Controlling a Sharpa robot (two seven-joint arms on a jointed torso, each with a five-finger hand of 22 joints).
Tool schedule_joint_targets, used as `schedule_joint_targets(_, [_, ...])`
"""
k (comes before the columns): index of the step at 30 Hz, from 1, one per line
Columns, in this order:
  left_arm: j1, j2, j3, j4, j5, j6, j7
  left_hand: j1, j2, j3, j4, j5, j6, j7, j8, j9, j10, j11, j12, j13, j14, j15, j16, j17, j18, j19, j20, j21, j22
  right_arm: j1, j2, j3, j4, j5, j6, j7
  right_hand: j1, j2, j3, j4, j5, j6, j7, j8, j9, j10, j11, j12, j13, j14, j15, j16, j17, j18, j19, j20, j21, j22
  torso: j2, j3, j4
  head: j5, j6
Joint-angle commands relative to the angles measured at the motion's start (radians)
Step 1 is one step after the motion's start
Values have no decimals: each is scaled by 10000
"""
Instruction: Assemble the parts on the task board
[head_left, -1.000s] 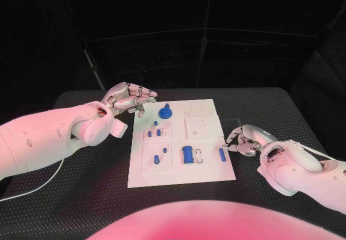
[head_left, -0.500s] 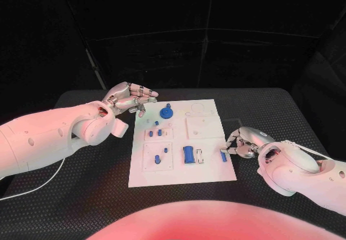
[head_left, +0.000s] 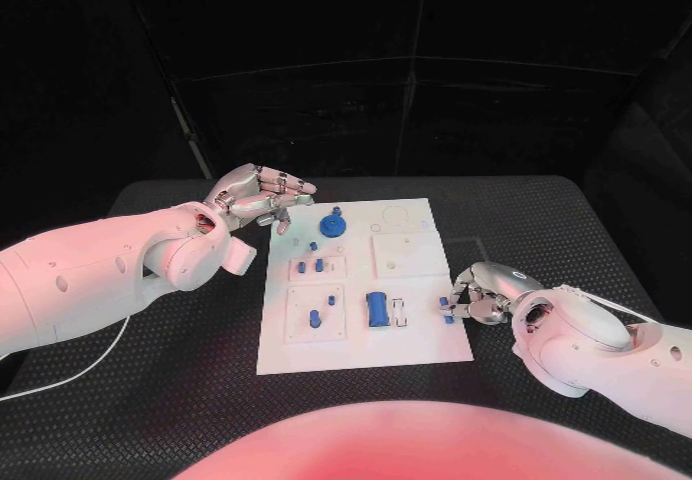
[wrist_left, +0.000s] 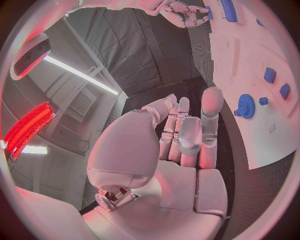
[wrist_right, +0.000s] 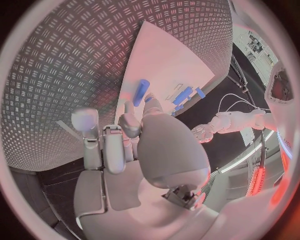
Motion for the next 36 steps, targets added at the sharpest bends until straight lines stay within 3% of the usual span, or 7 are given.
schedule_joint_targets(1, [12,-2,8,9,43,92,47,-75,9,38,2,-27,-84,17,27,-11,-55,4,63,12,-75,14,-10,-13,71,-79,21,-38,3,-32,14,-1,-15,-245,424,-44,105,-25,-72,12,-63,89,14,6,13,-14,-50,-28,-9,648,24,-53,570,-23,-13,-30,-52,5,1,0,5,10,-1])
schedule_joint_targets(7, [12,-9,8,10,43,91,43,-80,16,42,3,-27,-84,16,32,-11,-65,4,73,16,-72,17,-1,2,73,-83,23,-49,-7,-67,112,-1,-69,-365,608,-65,219,15,-67,-17,-43,173,-12,-1,14,-5,-75,-14,5,653,1,-48,590,-21,-17,-48,-65,-4,9,2,-1,30,-1])
schedule_joint_targets(14, [12,-12,8,14,43,92,41,-80,16,42,3,-27,-84,16,32,-11,-65,4,73,16,-72,17,-1,2,73,-83,23,-49,-7,-84,268,-1,-173,-537,856,-101,901,241,132,-334,44,378,-92,-42,14,11,-155,-6,24,669,-69,-27,653,-23,-13,-112,-86,-10,-1,-5,-3,3,-1])
schedule_joint_targets(23, [13,-11,9,24,43,107,40,-80,16,42,3,-27,-84,16,32,-11,-65,4,73,16,-72,17,-1,2,73,-83,23,-49,-7,-104,545,-2,-370,-1243,1133,-176,2156,622,946,-1031,-905,561,-143,-267,-64,0,-224,-24,60,691,-140,17,767,-39,23,-202,-77,50,3,-4,28,-1,-1])
schedule_joint_targets(26, [13,-17,9,28,43,110,37,-80,16,42,3,-27,-84,16,32,-11,-65,4,73,16,-72,17,-1,2,73,-83,23,-49,-7,-107,571,-2,-359,-1366,1146,-208,2218,609,1179,-1087,-505,619,-134,-369,-105,-2,-218,-33,69,693,-134,21,783,-46,37,-202,-65,78,3,1,16,16,-1])
schedule_joint_targets(30, [13,-26,9,35,43,113,34,-80,16,42,3,-27,-84,16,32,-11,-65,4,73,16,-72,17,-1,2,73,-83,23,-49,-7,-110,565,0,-231,-783,829,-260,1920,483,1558,-854,887,700,-158,-517,-141,90,-239,60,171,721,-147,81,908,-74,149,-211,44,275,2,12,-23,34,-1])
schedule_joint_targets(36, [13,-12,9,29,43,124,30,-80,16,42,3,-27,-84,16,32,-11,-65,4,73,16,-72,17,-1,2,73,-83,23,-49,-7,-108,500,3,28,175,274,-291,1777,228,2039,-803,1402,801,-196,-597,-93,196,-266,177,295,750,-175,150,1042,-106,250,-237,155,461,-5,-9,11,-36,-1])
